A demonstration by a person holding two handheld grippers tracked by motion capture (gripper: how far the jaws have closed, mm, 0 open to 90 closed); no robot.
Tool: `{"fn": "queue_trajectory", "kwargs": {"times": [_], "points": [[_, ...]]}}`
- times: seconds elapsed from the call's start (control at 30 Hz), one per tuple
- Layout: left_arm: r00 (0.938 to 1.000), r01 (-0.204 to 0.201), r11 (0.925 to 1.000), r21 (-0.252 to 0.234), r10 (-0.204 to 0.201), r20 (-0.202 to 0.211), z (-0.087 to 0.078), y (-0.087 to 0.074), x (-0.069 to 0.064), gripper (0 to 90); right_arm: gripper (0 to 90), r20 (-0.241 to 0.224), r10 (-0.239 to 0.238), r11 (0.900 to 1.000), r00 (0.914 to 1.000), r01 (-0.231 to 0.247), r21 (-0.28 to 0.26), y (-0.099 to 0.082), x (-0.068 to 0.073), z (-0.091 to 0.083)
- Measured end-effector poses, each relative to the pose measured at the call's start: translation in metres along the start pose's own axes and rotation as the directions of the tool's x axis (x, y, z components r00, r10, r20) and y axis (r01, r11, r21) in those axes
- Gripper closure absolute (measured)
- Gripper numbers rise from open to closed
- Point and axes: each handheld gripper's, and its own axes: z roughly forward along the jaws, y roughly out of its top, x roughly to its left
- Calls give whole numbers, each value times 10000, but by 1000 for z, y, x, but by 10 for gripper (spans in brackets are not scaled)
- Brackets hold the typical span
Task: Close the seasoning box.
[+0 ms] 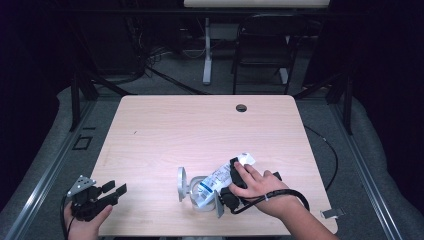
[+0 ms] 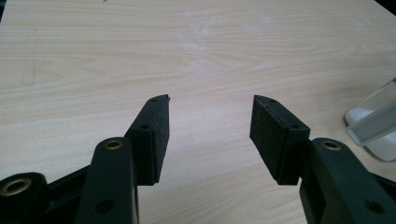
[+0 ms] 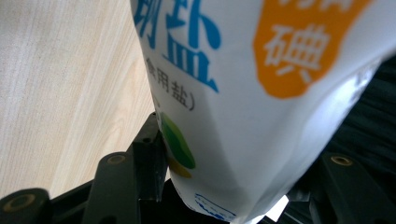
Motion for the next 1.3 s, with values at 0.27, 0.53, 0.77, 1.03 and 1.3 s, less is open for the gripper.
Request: {"fn": "queue_trajectory", "kwargs": {"times": [0.27,0.53,0.77,1.03,1.3], "points": [[10000,1,10000,1,-1,3,0,0,0,479,451,52,-75,10000,10000,75,-1,0,0,0],[10000,3,10000,11,-3,-1,0,0,0,479,452,59,-123,9999,9999,123,9,0,-1,0],[10000,5,10000,9,-5,-4,0,0,0,479,453,103,-247,9997,9996,246,78,0,-1,-1],[10000,17,10000,8,-17,-6,0,0,0,479,456,145,-375,9993,9992,374,96,0,-2,-1],[10000,17,10000,64,-17,-7,0,-1,1,479,459,140,-368,9993,9992,367,61,0,-2,-1]]}}
